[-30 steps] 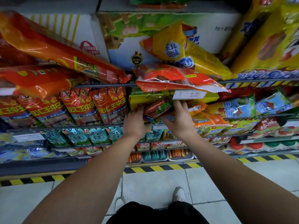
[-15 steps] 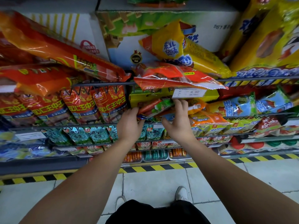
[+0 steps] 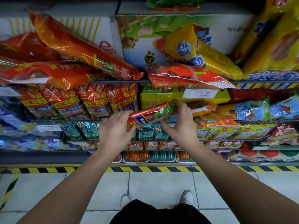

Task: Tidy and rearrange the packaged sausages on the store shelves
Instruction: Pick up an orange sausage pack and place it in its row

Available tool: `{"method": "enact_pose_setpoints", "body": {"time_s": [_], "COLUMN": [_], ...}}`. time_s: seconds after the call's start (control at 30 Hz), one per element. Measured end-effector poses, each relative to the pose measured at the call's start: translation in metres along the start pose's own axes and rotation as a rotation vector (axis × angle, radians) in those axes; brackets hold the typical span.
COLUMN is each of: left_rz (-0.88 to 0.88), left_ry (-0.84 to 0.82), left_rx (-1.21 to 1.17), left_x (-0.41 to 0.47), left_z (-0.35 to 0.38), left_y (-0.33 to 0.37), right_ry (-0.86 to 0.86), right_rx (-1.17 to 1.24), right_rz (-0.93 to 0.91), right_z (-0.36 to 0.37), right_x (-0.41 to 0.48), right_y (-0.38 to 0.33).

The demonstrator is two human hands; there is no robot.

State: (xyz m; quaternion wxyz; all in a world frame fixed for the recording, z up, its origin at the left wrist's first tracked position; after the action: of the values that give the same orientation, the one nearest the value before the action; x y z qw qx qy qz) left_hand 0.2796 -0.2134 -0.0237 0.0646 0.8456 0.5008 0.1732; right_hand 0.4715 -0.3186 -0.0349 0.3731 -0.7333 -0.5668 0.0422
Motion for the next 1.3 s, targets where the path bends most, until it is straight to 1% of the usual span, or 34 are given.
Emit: {"method": "enact_pose_setpoints", "body": {"time_s": [0.07,0.13,0.2,0.27,0.4,0.57,0.63,0.7,0.8,0.9,1.0,1.07,1.13,1.2,1.3], "left_rz": [0.029,0.056,0.087,0.131,0.191,0.207,0.169,0.076,-0.141,-0.318,-0.460,-0.537,-0.572,-0.536,-0.420], "left_ry": [0.006,0.007,-0.001,-0.004,-0.006,0.076,0.119,0.103,-0.009,-0.138,-0.215,-0.264,-0.338,-0.391,-0.372], "left_rx": [0.055,0.114,0.193,0.257,0.373,0.431,0.377,0.284,0.110,-0.085,-0.362,-0.553,-0.698,-0.784,-0.776], "left_x": [0.000,0.003,0.005,0.004,-0.002,-0.004,-0.003,-0.003,-0.004,-0.009,-0.013,-0.015,-0.018,-0.022,-0.023], "left_z": [-0.011,-0.025,-0.036,-0.044,-0.056,-0.067,-0.071,-0.076,-0.073,-0.054,-0.035,-0.026,-0.017,-0.010,-0.006], "left_y": [-0.004,-0.004,0.000,0.005,0.013,0.007,-0.001,-0.011,-0.025,-0.037,-0.045,-0.044,-0.040,-0.033,-0.019], "right_ry": [0.011,0.019,-0.005,-0.067,-0.185,-0.281,-0.307,-0.337,-0.340,-0.322,-0.303,-0.279,-0.248,-0.222,-0.212], "right_rx": [-0.198,-0.349,-0.422,-0.424,-0.319,-0.114,-0.007,0.084,0.241,0.431,0.585,0.677,0.757,0.815,0.852], "right_rz": [-0.152,-0.261,-0.363,-0.428,-0.395,-0.283,-0.188,-0.082,0.053,0.183,0.295,0.336,0.363,0.372,0.340], "right_z": [0.003,0.006,0.010,0.017,0.027,0.027,0.030,0.032,0.032,0.030,0.030,0.030,0.031,0.032,0.034], "right_x": [0.002,0.005,0.009,0.012,0.015,0.019,0.019,0.018,0.014,0.010,0.005,0.002,-0.001,-0.002,0.000], "right_y": [-0.008,-0.017,-0.027,-0.038,-0.054,-0.058,-0.056,-0.051,-0.043,-0.036,-0.030,-0.028,-0.028,-0.029,-0.030]}}
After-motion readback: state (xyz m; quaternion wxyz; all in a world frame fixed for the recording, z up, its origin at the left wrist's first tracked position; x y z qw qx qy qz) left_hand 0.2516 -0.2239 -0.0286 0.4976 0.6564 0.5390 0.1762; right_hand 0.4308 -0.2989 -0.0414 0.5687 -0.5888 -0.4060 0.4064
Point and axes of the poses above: each hand's wrist, its own x-axis towards the middle knuckle, its own z-axis out of the palm, y = z × x, the point moved 1 cm from there along x, towards the middle knuckle, and after that the axes turned 11 degrees about -z, right-handed, at the moved point
